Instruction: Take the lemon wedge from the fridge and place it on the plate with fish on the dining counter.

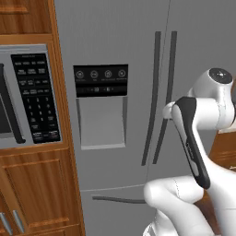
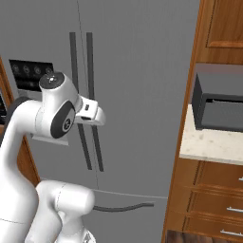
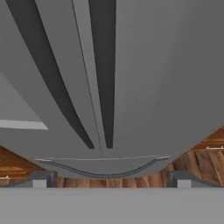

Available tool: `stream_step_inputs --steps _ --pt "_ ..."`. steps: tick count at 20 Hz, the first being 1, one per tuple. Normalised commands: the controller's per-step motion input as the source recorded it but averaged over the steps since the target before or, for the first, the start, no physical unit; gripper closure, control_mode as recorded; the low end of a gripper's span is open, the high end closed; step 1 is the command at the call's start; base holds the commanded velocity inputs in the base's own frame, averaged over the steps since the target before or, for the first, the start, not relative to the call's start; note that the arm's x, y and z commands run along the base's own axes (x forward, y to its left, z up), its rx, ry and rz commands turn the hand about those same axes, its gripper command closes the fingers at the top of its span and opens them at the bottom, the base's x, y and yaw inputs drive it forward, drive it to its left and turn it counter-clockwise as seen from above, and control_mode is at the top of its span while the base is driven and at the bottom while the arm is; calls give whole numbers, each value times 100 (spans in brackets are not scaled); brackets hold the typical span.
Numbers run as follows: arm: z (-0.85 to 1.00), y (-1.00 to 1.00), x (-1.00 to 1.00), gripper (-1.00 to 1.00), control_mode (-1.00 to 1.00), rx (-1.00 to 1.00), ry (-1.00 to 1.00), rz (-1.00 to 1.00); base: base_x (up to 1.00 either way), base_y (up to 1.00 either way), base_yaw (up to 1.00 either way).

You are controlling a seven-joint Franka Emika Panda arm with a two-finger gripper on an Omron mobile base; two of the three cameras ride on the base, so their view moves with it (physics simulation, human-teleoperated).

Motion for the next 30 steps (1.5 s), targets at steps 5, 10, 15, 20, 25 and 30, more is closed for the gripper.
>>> stream_step_inputs --steps 5,10,15,20,25,30 --pt "0 0 0 -100 -100 0 0 0 0 0 0" --pt "0 0 -9 -100 -100 0 0 0 0 0 0" --pt "-9 0 -26 -100 100 0 0 0 -37 -6 0" --pt "0 0 0 -100 100 0 0 0 -50 -7 0" --pt "0 0 0 -100 100 0 0 0 -41 -15 0" --pt "0 0 0 -100 100 0 0 0 0 -10 0"
